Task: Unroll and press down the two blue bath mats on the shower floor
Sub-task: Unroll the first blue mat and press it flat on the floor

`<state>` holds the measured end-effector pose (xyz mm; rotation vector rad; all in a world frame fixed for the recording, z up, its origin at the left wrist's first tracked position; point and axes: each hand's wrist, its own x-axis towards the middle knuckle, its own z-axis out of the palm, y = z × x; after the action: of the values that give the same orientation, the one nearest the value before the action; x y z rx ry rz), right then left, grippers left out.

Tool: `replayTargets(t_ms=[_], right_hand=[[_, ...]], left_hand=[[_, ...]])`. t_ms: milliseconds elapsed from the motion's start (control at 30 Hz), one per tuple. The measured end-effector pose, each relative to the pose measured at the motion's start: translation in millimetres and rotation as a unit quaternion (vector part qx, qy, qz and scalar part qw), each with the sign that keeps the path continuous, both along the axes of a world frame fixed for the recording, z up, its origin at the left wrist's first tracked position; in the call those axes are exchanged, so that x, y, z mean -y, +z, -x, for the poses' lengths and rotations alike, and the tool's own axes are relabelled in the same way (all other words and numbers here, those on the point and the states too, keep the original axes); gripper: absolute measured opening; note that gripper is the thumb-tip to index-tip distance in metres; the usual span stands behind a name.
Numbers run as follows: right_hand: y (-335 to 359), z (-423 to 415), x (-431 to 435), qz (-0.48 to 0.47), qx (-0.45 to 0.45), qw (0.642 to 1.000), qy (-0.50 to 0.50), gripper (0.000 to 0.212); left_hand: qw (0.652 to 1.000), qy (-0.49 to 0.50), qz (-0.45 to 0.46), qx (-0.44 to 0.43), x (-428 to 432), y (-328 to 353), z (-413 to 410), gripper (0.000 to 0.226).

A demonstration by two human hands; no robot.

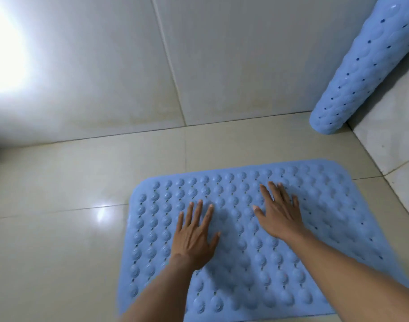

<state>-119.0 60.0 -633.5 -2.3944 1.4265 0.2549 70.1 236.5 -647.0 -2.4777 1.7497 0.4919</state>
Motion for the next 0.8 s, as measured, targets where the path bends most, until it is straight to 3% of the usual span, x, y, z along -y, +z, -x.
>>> replayTargets(t_ms=[200, 367, 500, 800], right_hand=[[2, -105, -79, -0.005, 0.064, 0.989, 0.134, 0.067], [-22, -151, -111, 0.025, 0.085, 0.974, 0.211, 0.067], [-44, -157, -116, 0.077, 0.075, 0.97, 0.22, 0.064], [-57, -156, -116, 0.161, 0.156, 0.955, 0.193, 0.067]], left_hand=[[0.993, 0.114, 0.014, 0.019, -81, -6, -86, 0.087], [0.992, 0.118, 0.053, -0.009, -80, -21, -110, 0.081], [0.988, 0.122, 0.097, -0.024, -80, -39, -111, 0.074], [0.98, 0.139, 0.139, 0.01, -78, -44, -110, 0.079]])
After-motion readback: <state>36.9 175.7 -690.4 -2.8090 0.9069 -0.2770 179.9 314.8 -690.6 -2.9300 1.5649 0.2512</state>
